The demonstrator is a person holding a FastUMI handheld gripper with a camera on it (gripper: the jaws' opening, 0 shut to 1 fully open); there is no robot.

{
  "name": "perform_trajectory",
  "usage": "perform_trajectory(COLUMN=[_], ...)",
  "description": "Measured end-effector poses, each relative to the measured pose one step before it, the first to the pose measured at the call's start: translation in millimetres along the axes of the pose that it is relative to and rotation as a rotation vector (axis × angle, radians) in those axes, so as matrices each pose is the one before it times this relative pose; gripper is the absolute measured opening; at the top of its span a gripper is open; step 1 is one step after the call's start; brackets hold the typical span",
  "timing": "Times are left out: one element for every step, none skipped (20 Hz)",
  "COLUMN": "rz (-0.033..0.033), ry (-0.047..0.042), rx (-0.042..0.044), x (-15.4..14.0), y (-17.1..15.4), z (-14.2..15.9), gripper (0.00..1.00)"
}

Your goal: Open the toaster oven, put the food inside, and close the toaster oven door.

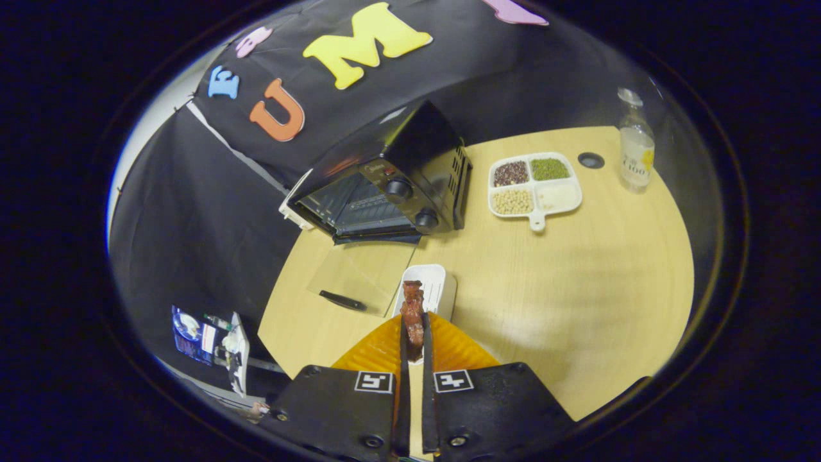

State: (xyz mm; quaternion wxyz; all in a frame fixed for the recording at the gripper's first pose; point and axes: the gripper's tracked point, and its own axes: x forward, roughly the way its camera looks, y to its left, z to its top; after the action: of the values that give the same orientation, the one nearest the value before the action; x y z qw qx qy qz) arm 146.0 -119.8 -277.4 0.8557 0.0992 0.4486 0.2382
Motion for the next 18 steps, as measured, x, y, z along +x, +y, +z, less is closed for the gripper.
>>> perform_trajectory(rz=[-0.02799,-0.03462,-0.03430,-0.03541,-0.03183,-0.03038,-0.02520,-0.01798,-0.01252,-0.01118,-0.00878,-0.00716,-0.00939,-0.00815,-0.00463,-0.00365,-0.00676,-0.01079], ry=[-0.02312,-0.02630,-0.02667,-0.02478,-0.02170,-0.01780,-0.01690,-0.01115,-0.01102,-0.01056,-0.00929,-0.00608,-0.00194,0.00308,0.00095,-0.00394,-0.00120,0.00304], rx=[-0.02546,-0.02825,-0.02688,-0.02983,-0.02616,-0.02298,-0.01902,-0.02364,-0.02020,-0.00845,-0.00583,-0.00936,-0.01102,-0.00471,-0.00086,0.00265,0.00354,-0.00067], x=[-5.09,-4.91,-4.80,-3.43,-3.12,-1.77,-0.68,-0.24,0.05,0.64,1.73,4.05,5.02,5.65,5.46,6.07,7.91,7.57], y=[4.43,2.02,3.64,3.49,4.63,5.44,7.44,9.75,11.67,11.97,12.34,12.69,12.22,11.64,12.49,12.63,11.22,10.19], z=[1.35,3.34,2.27,2.22,1.65,1.44,0.93,0.56,0.14,1.17,0.28,0.37,-1.56,-0.78,-0.28,1.78,0.68,0.66], gripper=[0.10,0.10,0.10,0.10,0.10,0.10,0.10,0.10,0.10,0.10,0.10,0.10,0.10,0.10,0.10,0.10,0.10,0.10])
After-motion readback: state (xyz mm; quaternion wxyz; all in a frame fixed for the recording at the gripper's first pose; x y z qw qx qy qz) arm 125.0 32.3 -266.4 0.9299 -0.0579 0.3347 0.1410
